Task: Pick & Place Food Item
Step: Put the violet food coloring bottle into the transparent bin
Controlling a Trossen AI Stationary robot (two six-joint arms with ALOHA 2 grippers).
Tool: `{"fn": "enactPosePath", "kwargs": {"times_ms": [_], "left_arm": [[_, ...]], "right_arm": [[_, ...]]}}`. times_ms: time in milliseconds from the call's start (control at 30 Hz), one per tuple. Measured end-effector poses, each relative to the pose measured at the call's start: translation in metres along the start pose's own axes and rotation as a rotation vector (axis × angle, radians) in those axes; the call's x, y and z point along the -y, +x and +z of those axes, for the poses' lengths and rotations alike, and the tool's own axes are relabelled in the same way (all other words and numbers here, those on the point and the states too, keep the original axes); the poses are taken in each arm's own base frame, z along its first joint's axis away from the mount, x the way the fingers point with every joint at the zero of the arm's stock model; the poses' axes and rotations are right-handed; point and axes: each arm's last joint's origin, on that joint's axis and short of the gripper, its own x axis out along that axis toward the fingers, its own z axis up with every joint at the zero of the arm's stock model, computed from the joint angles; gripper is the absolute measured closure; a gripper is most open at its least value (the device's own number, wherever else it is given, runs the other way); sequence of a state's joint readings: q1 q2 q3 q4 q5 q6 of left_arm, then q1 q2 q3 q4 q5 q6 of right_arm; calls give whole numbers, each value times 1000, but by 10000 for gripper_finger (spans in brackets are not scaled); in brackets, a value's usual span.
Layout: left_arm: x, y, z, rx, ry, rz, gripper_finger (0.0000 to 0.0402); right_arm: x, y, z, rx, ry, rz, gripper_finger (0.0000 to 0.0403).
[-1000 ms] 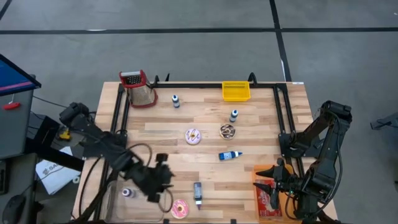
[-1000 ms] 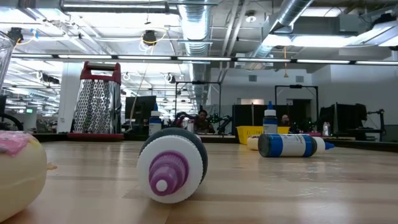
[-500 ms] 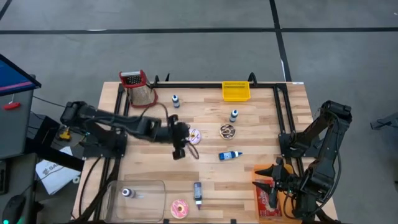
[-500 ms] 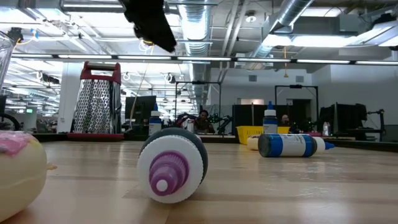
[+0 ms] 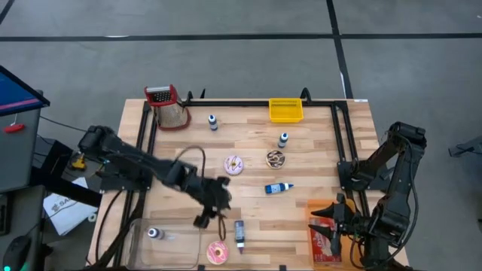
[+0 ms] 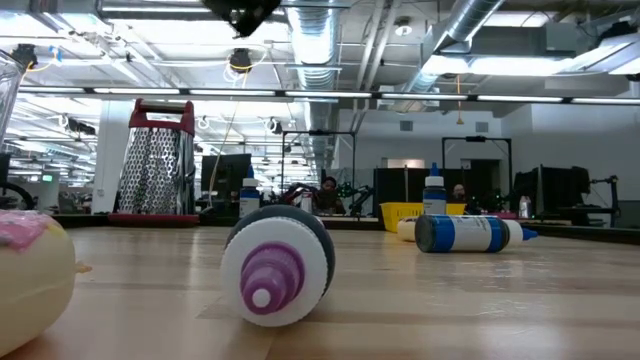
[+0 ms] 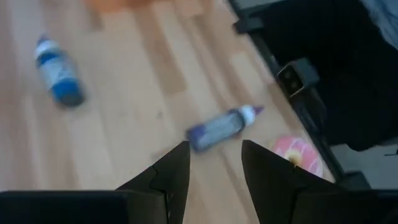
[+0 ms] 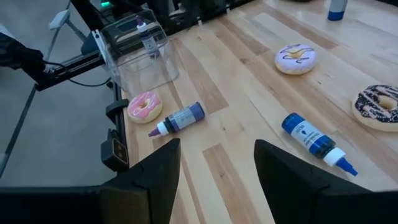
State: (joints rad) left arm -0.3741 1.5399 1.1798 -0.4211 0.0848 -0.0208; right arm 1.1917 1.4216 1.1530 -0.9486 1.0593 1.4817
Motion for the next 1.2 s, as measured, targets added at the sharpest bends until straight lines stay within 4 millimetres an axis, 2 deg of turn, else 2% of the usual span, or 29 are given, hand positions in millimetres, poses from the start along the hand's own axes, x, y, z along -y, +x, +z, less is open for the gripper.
{"fn": "enactPosePath", "kwargs": {"times_ms": [133,233,367,667,933,1033,1200], "left_arm": [[30,27,-4,-11,109,10,260],[44,50,-13,-49,185,37,260],[50,76,-22,-83,218,61,260],[58,114,-16,-114,301,31,260],[78,131,-3,-86,337,-29,249],[85,138,1,-76,342,-37,225],[83,148,-4,-90,361,-19,173]], "right_arm": [[0,1,1,14,2,-3,205],[0,2,2,15,8,-6,205],[0,3,2,17,9,-10,205],[1,5,3,14,9,-17,205],[0,3,2,1,11,-5,205],[-1,3,2,1,9,-5,205],[-1,3,2,1,14,-3,205]]}}
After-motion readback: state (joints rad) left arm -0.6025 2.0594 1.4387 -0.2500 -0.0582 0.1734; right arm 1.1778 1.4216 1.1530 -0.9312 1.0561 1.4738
